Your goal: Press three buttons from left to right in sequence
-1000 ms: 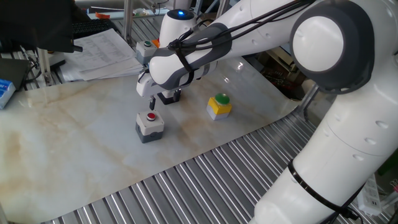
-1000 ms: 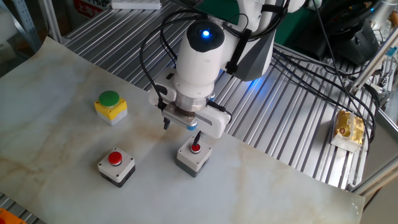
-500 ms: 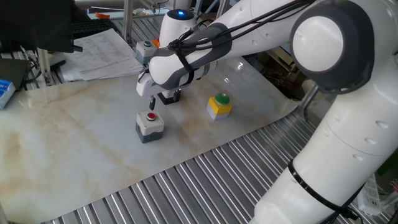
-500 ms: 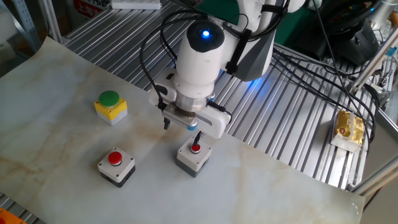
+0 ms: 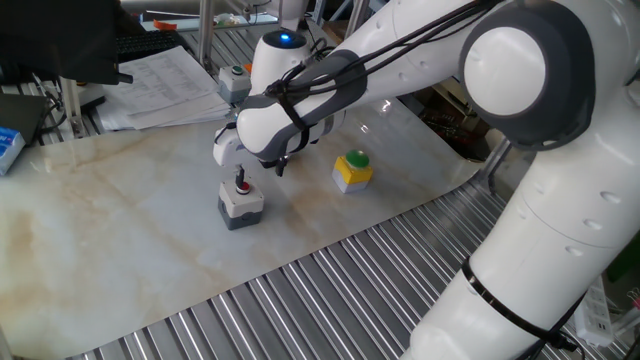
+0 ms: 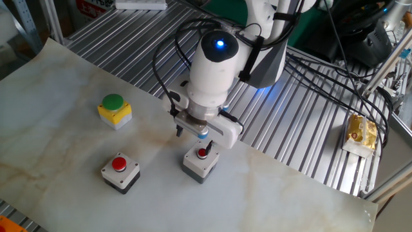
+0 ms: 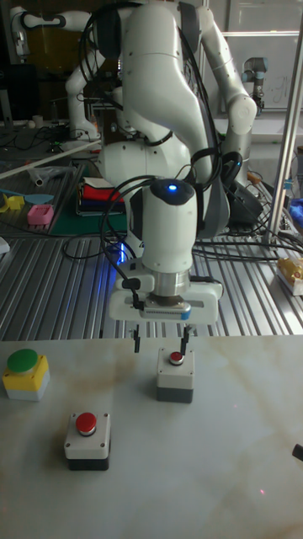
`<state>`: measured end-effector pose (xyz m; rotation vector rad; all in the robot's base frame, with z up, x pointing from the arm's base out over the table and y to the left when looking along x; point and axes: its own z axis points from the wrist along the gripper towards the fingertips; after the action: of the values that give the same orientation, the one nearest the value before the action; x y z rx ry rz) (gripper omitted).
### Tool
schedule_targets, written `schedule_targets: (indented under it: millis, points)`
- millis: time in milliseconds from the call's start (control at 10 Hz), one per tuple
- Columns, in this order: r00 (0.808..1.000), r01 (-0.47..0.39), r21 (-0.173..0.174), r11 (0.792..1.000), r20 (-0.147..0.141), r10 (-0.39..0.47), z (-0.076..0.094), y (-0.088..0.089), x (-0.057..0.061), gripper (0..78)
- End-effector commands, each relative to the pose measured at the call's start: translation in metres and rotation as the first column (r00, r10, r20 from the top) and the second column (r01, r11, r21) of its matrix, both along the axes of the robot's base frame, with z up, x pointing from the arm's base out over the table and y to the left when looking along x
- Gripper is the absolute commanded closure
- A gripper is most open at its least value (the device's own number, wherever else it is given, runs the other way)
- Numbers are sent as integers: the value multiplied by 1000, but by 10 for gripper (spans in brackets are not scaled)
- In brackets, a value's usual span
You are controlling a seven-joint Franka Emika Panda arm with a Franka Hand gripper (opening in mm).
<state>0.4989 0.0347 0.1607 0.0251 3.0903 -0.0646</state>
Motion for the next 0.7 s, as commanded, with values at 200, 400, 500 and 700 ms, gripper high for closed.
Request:
schedule_targets:
  millis: [200,400,500,700]
  points:
    - [1000,-3,24,1000,-1,3,9,-3,2,2]
    - [1000,-5,18,1000,-1,5,9,-3,2,2]
    - [1000,-14,4,1000,0,14,9,-3,2,2]
    - [1000,-18,-13,1000,1,18,7,-3,2,2]
